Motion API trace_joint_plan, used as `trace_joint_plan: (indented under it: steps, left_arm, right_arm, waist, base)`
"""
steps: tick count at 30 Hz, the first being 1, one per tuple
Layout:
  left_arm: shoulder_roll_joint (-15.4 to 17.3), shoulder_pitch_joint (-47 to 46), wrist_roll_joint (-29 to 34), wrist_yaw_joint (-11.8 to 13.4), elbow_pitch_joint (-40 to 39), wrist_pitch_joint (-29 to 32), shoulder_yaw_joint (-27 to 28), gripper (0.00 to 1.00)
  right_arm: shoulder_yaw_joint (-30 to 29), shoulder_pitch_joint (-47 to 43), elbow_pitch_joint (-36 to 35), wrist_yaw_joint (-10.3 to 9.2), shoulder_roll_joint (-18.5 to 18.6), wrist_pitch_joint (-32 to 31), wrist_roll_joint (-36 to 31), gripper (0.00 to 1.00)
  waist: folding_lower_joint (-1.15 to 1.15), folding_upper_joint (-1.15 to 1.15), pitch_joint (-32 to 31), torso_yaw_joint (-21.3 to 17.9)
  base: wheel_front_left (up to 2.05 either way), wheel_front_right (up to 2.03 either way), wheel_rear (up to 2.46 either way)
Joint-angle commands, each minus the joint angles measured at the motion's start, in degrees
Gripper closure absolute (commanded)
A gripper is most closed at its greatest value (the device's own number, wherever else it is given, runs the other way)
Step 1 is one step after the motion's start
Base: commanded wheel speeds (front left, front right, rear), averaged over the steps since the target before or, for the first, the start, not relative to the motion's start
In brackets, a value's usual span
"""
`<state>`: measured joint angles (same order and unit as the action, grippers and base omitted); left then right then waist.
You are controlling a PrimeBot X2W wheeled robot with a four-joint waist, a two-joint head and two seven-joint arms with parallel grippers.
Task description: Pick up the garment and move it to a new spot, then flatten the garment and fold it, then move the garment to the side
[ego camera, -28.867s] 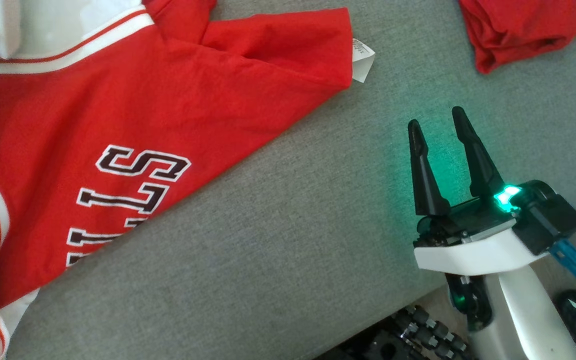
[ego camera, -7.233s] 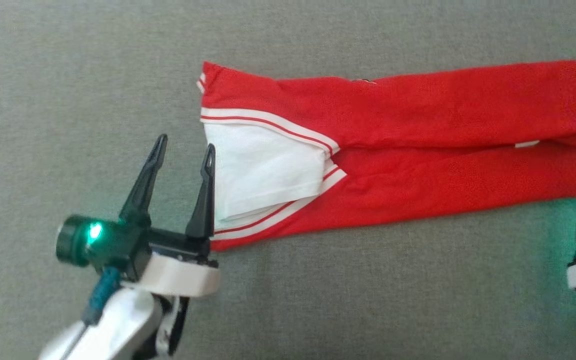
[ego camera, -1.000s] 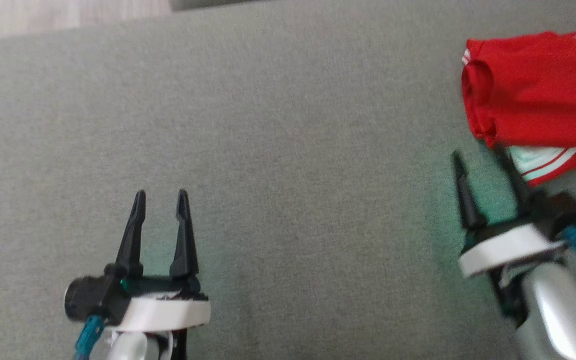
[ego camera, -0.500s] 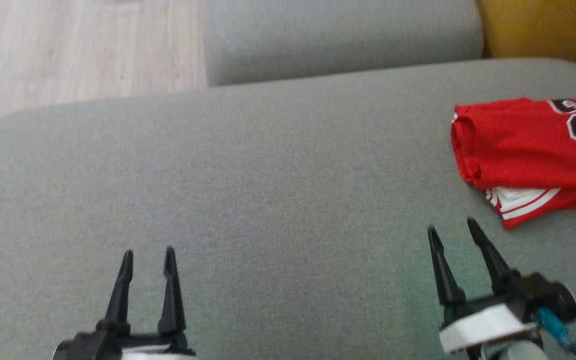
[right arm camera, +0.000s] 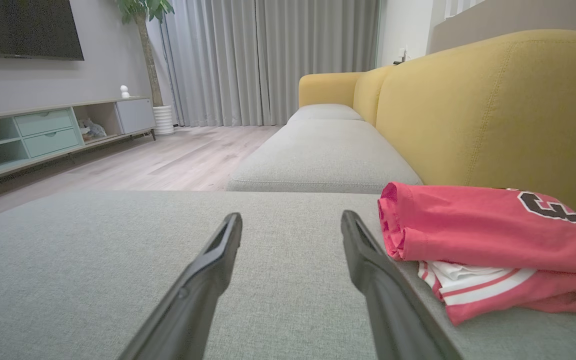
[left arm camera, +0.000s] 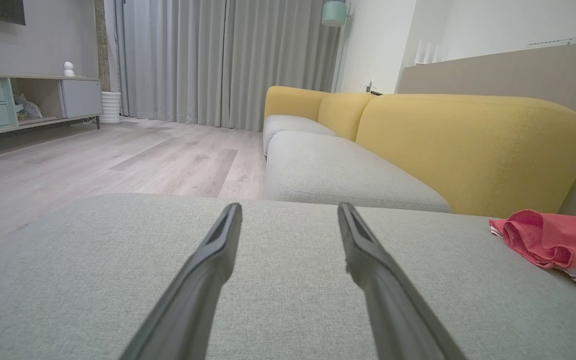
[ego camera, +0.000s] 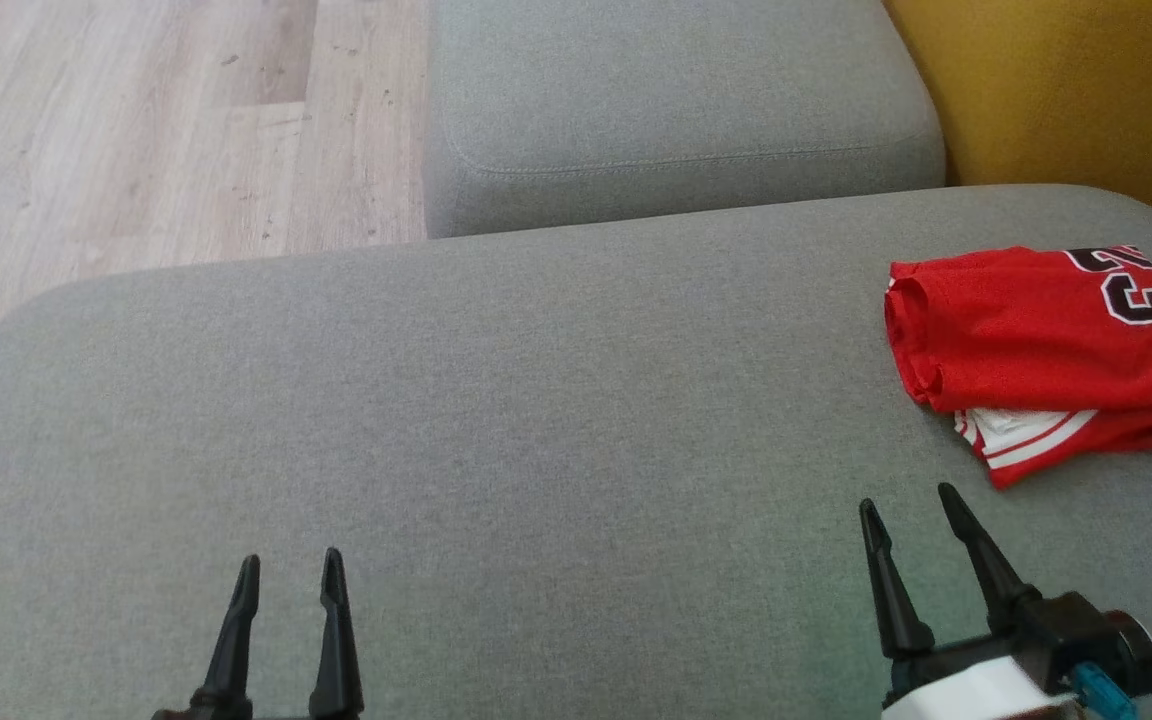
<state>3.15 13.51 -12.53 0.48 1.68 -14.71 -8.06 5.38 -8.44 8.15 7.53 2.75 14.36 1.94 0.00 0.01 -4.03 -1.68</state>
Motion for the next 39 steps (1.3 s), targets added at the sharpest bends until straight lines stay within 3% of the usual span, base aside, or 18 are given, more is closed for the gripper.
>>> trace_joint_plan:
  steps: [1,11,12,16,39]
  left_arm:
    - [-0.27,-1.54,0.48,-0.11,-1.62,-0.29,1.94,0.0]
    - [-0.27,-1.16,0.36,-0.17,-0.92,-0.29,1.83,0.0]
    - [0.02,0.04,0.23,0.0,0.67,0.0,-0.01,1.0]
    - [-0.03,0.39,-0.22,-0.01,3.65,0.06,-0.19,1.0]
    - [0.75,-3.18,-15.25,-1.41,5.31,2.96,1.34,1.0]
  right_arm:
    - [1.22,1.23,-2.12,-0.04,0.16,0.63,0.22,0.0]
    - [1.21,0.8,-2.08,-0.04,0.14,0.63,1.08,0.0]
    - [-0.07,-0.6,-0.02,0.0,-0.05,0.0,0.61,1.0]
    - [0.07,-1.1,2.84,0.0,-0.06,-0.1,1.06,1.0]
    - [-0.84,1.71,3.38,-0.01,0.91,-2.81,17.96,1.0]
  waist:
    - [0.0,-0.01,0.0,0.06]
    - [0.0,-0.01,0.1,0.1]
    - [0.0,-0.01,0.11,0.1]
    - [0.01,-0.01,0.14,0.11]
    - [0.01,-0.01,0.86,0.39]
  base:
    - [0.0,0.0,0.0]
    - [0.0,0.0,0.0]
    - [0.0,0.0,0.0]
    - [0.0,0.0,0.0]
    - [0.0,0.0,0.0]
